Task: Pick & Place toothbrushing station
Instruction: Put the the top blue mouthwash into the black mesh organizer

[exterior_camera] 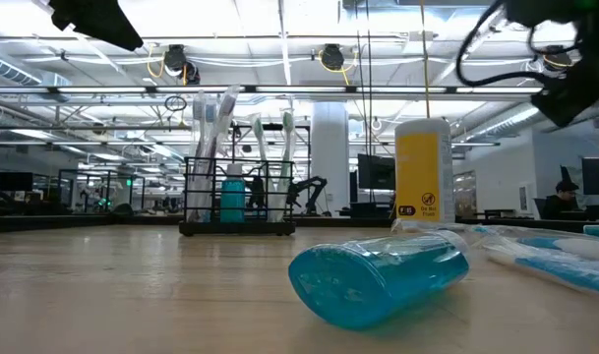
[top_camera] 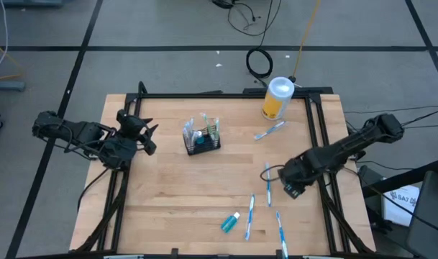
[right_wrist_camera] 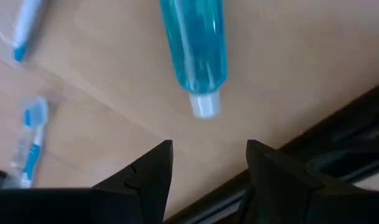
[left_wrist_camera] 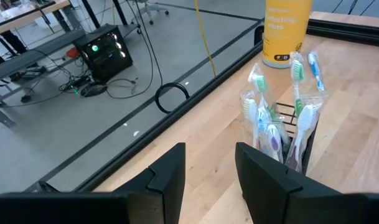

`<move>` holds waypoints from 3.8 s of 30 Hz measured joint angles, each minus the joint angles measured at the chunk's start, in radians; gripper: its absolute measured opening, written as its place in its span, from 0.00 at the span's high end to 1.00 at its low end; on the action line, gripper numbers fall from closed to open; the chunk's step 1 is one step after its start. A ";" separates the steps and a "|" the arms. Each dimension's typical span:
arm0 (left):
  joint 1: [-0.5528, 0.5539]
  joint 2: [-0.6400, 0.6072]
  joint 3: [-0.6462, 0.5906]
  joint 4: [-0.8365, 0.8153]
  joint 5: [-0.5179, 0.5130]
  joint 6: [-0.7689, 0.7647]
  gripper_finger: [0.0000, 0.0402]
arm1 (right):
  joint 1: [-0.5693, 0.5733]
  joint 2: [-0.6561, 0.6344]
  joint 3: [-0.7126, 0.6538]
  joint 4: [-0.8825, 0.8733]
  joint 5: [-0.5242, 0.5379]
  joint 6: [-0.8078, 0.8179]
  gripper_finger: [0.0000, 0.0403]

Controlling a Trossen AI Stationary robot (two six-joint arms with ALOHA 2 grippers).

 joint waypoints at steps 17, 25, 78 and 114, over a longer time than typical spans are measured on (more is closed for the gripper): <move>0.000 0.000 0.000 0.008 0.000 0.000 0.63 | 0.105 -0.001 -0.272 0.372 0.069 0.031 0.51; 0.000 0.000 0.000 0.008 0.000 0.000 0.63 | 0.104 -0.002 -0.301 0.404 0.069 0.024 0.63; 0.001 0.507 -0.032 0.763 0.387 0.774 0.63 | -0.159 0.038 -0.189 1.237 0.385 -0.591 0.78; 0.042 1.063 0.190 1.292 0.356 1.956 0.37 | -0.226 0.135 -0.189 1.413 0.275 -0.245 0.77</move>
